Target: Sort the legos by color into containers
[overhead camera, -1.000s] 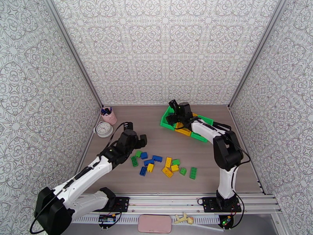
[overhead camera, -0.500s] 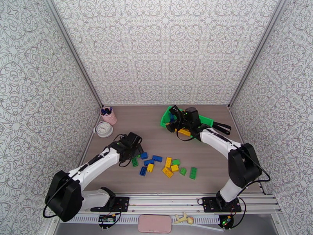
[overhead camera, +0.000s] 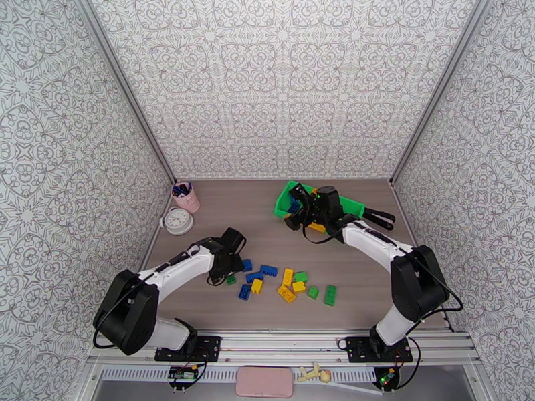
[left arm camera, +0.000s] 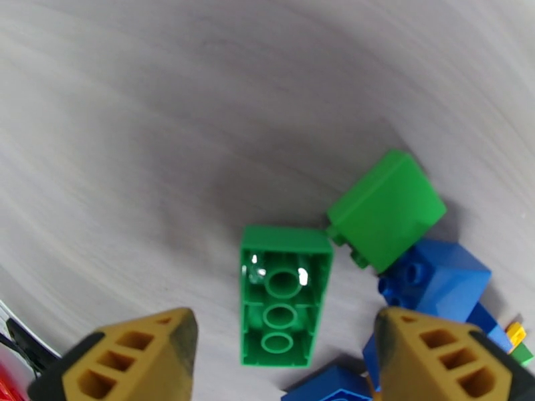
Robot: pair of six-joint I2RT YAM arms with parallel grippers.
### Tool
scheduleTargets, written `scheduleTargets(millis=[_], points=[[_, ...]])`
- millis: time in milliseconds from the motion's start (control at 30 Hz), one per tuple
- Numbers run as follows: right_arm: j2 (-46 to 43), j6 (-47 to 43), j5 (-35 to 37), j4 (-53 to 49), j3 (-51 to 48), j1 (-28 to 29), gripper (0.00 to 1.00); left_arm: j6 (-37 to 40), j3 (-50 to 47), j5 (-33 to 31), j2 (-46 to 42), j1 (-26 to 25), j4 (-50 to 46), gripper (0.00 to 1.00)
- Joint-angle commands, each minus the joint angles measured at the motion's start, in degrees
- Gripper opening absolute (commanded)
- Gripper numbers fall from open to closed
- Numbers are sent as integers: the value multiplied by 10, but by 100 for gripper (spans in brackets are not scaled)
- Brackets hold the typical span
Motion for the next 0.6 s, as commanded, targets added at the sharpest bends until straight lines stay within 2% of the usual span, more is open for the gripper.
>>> scheduleTargets(millis=[0,233,467,567], points=[[-17,3,13,-11,-5,2,98,4,-12,8,10,6,11,67],[-27,17,35,-21,-1,2,98,8,-20,18,30,6,33,59],[-60,83,126,10,-28,-1,98,14,-18,17,37,7,39,40],[-72,104,157,12,-38,-7,98,18,-15,11,30,6,37,36]])
